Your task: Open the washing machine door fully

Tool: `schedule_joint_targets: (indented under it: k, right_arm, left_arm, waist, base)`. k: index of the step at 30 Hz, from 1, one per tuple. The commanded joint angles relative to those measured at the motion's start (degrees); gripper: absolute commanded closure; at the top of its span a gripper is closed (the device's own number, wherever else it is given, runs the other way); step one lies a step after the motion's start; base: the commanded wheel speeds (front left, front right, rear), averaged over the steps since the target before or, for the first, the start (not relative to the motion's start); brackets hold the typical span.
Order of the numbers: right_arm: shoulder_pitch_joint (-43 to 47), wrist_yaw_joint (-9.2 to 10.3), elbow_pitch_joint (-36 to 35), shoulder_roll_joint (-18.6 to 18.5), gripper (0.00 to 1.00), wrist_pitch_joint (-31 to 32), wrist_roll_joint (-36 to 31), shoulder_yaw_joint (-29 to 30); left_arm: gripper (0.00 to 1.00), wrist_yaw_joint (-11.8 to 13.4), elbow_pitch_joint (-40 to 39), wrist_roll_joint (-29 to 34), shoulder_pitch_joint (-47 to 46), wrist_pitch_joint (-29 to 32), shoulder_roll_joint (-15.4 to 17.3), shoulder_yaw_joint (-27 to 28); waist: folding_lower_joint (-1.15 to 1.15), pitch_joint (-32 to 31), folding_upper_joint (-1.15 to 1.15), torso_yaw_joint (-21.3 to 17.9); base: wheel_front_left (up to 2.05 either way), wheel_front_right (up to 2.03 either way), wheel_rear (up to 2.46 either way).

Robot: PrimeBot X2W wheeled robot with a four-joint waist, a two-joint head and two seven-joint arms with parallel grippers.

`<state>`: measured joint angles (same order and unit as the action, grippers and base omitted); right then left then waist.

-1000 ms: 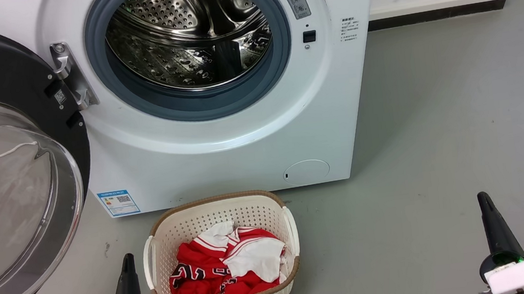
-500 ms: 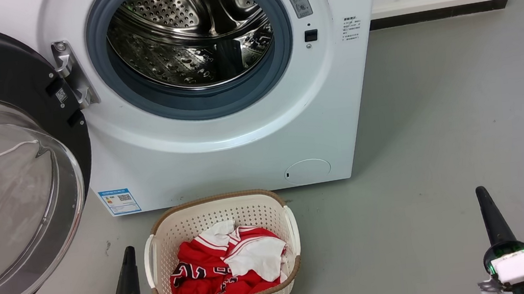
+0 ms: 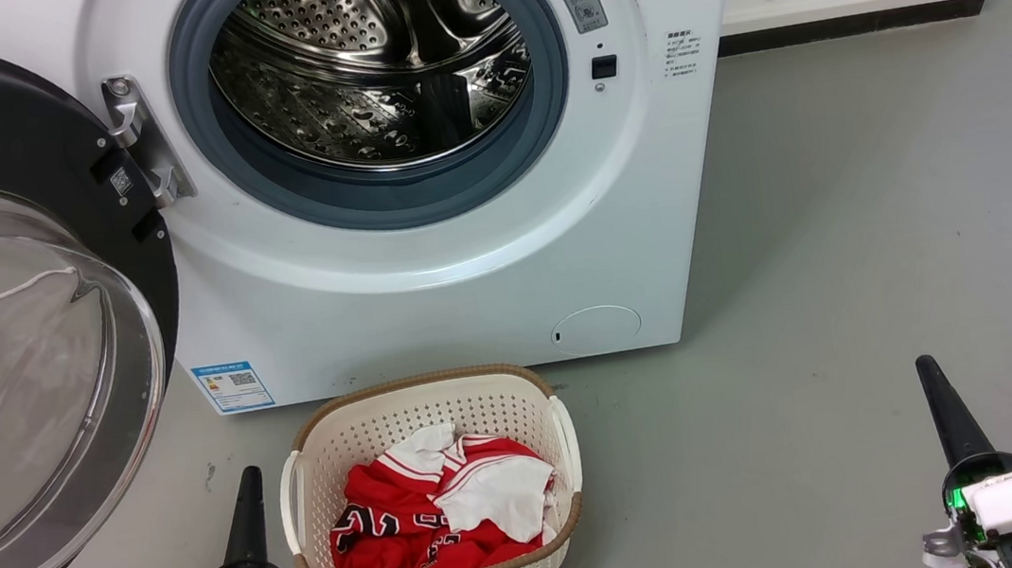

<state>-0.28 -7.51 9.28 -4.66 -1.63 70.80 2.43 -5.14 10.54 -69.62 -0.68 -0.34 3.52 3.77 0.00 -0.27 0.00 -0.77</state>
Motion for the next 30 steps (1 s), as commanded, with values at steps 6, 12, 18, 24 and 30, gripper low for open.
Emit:
schedule_joint_targets:
  k: [6, 12, 18, 24, 30]
  right_arm:
    - [-2.2, 0.02, 0.7, -0.3, 1.0, 1.2, 4.6, 0.4]
    - [-2.9, 0.02, 1.2, -0.3, 1.0, 1.9, 7.1, 0.6]
    - [-3.4, 0.02, 1.8, -0.2, 1.0, 2.8, 10.1, 0.8]
    - [-4.0, 0.02, 2.4, -0.1, 1.0, 3.5, 12.9, 1.0]
    - [-4.6, 0.02, 3.0, 0.0, 1.0, 4.2, 15.6, 1.2]
  left_arm:
    - [1.0, -0.7, 0.4, -4.4, -2.1, 1.2, 0.3, 0.4]
    - [1.0, -1.0, 0.8, -7.0, -2.6, 1.8, 0.3, 0.6]
    - [1.0, -1.3, 1.3, -10.0, -3.2, 2.7, 0.3, 0.8]
    - [1.0, -1.5, 1.8, -12.8, -3.8, 3.4, 0.2, 1.1]
    - [1.0, -1.8, 2.2, -15.5, -4.3, 4.2, 0.2, 1.3]
  waist:
    - [0.0, 0.1, 0.0, 0.1]
    - [0.0, 0.1, 0.0, 0.2]
    - [0.0, 0.2, 0.0, 0.3]
    - [0.0, 0.2, 0.0, 0.4]
    - [0.0, 0.3, 0.0, 0.5]
  base:
    - [0.0, 0.0, 0.0]
    - [0.0, 0.0, 0.0]
    - [0.0, 0.0, 0.0]
    - [0.0, 0.0, 0.0]
    - [0.0, 0.0, 0.0]
